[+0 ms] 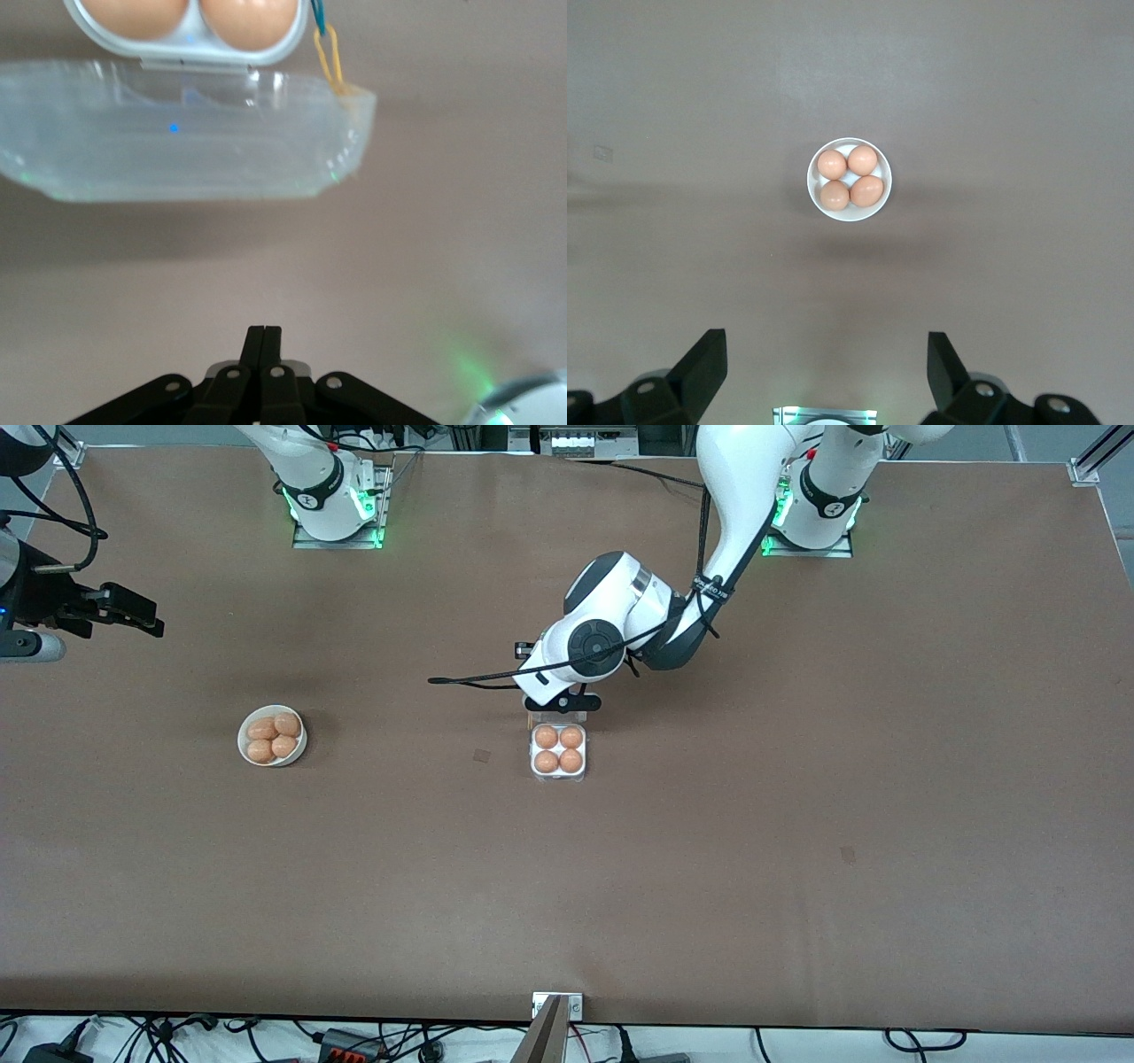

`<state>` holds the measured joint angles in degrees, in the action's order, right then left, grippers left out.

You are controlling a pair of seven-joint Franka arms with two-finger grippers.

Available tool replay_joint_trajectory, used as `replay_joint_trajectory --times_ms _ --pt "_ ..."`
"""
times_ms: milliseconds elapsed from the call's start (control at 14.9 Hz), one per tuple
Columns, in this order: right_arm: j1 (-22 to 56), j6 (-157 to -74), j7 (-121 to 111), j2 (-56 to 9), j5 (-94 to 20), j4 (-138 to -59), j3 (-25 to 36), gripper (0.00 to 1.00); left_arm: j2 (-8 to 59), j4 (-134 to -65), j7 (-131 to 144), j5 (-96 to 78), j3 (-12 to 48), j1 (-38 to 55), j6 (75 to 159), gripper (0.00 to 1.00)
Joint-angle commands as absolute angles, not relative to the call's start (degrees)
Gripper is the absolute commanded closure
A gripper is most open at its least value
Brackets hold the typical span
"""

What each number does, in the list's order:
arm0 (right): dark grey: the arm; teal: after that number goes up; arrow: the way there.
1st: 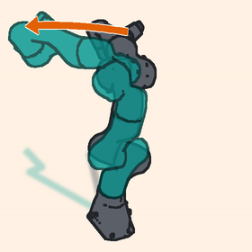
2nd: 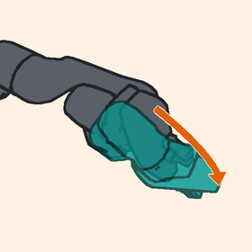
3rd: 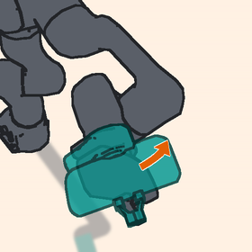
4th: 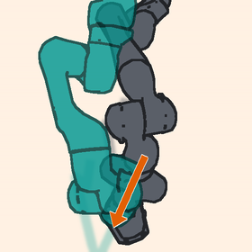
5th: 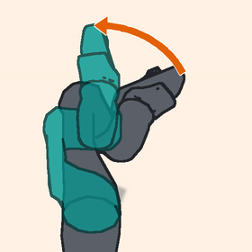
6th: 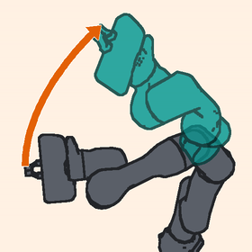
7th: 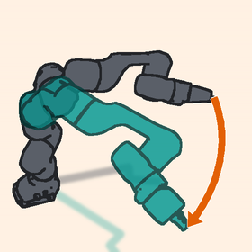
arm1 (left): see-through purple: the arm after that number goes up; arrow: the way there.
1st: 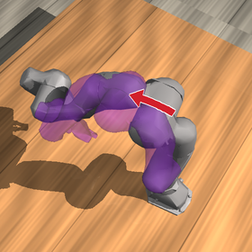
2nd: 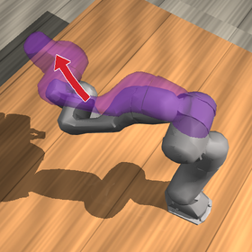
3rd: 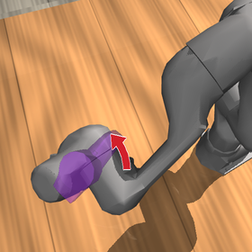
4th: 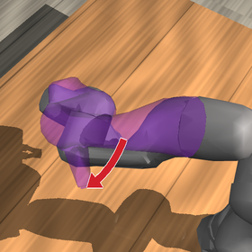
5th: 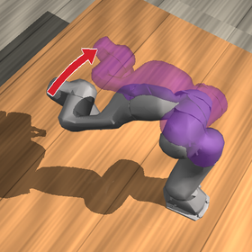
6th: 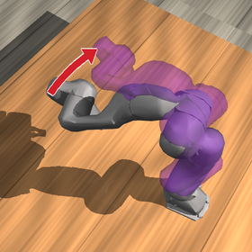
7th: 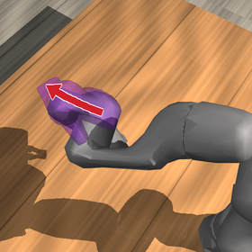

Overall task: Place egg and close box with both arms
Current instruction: 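Grasp the open lid of the egg box with the left gripper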

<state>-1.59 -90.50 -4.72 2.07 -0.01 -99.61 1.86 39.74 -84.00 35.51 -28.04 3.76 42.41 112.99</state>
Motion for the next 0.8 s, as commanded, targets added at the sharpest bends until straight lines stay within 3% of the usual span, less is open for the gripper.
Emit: replay_joint_trajectory --times_ms 0,736 --pt "-2.37 -89.91 -4.31 1.76 -0.97 -98.53 1.14 0.0 39.9 -82.79 37.61 -24.1 2.73 44.37 113.29 0.99" --pt "-2.2 -89.82 -4.31 1.76 -0.97 -98.53 1.14 0.0 41.04 -82.71 38.67 -18.46 2.46 44.39 116.37 0.99"
